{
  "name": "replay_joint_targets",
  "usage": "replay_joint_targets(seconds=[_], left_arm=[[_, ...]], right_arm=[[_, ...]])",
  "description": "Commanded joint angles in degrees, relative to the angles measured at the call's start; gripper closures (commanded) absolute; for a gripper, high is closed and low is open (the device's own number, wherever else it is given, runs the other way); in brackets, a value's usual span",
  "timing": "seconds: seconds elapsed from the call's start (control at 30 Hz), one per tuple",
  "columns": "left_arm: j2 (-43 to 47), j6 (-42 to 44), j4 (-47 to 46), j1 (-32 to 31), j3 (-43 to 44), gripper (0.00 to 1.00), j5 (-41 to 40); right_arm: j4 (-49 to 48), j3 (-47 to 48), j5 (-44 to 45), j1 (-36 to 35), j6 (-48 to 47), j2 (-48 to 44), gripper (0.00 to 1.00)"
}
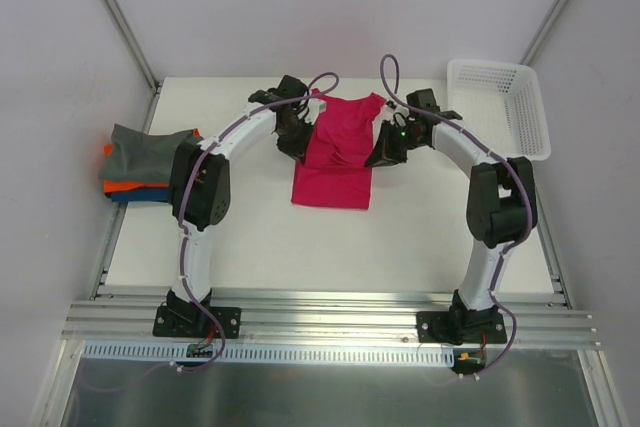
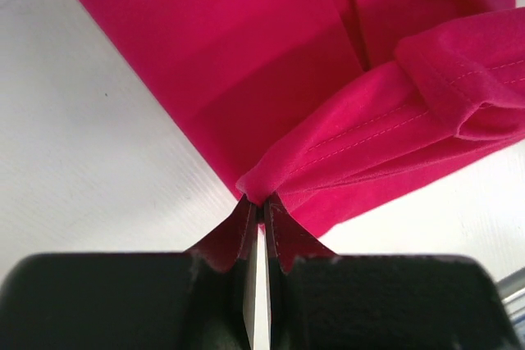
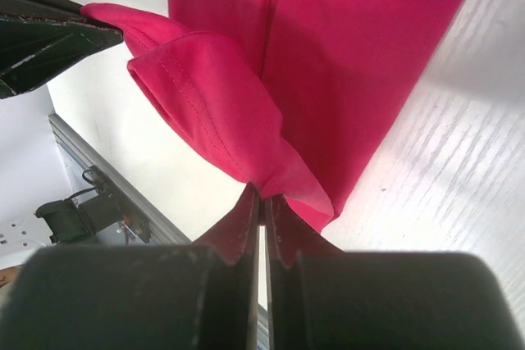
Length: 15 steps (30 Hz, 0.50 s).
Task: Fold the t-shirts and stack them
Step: Fold the folded rectangular tshirt in 1/3 of the way
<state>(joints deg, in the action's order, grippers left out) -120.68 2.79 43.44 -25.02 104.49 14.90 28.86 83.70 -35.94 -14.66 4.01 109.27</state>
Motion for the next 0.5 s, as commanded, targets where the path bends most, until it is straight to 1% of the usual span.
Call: replay_joint_targets(seconds=[0.0,0.23,0.37,0.47], left_arm=[[-2.7,0.9,-0.6,0.8,4.0,1.0,-2.7],[-8.2,0.6,-2.1,1.4,10.7,1.0,-5.1],[-11.1,0.4,-2.7,2.0,12.7,1.0,-6.4],[-12.6,-0.4,-3.4,2.1,13.9,1.0,-8.9]], right_arm=[[-1.8,3.2,0.7,0.6,-1.2,1.9,0.99],[-1.9,8.0,1.7,0.6,-2.3,7.1,0.99],[-2.4,10.5,2.2,0.6,-2.7,9.9,0.99],[-2.6,12.5,3.2,0.6,-3.0,12.4,0.99]])
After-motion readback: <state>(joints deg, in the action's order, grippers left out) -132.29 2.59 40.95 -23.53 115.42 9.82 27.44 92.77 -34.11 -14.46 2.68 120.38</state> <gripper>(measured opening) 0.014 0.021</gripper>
